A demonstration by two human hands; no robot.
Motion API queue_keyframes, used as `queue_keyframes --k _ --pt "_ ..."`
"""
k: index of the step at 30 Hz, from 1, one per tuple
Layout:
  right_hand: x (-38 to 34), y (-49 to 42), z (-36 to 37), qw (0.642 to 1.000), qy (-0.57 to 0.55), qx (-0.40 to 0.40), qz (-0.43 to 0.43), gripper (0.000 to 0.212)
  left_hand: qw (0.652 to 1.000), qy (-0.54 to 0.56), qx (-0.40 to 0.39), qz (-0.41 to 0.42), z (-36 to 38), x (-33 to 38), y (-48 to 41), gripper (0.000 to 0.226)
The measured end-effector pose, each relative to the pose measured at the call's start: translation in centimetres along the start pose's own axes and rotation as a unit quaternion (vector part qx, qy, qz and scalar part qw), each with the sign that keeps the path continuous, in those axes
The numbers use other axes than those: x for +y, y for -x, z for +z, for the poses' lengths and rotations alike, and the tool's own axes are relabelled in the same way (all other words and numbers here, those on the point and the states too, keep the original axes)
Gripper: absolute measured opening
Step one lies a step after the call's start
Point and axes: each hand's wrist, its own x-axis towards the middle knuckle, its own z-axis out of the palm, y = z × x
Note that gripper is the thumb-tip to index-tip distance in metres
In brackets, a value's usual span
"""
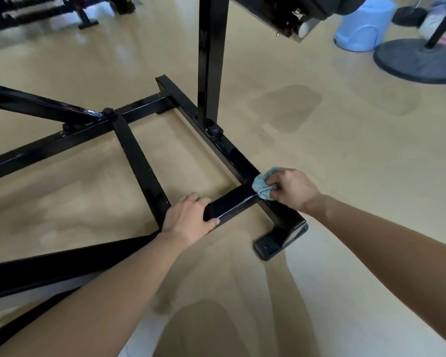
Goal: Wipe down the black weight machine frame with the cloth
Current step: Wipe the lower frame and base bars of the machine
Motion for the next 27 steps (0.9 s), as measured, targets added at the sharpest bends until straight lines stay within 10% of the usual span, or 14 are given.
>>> queue_keyframes --k 27 --pt "-4.2 -15.2 2.2 0.991 0.050 -0.042 -0.118 0.073 0.983 0.077 0.168 0.017 4.5 0.2 -3.6 0.052"
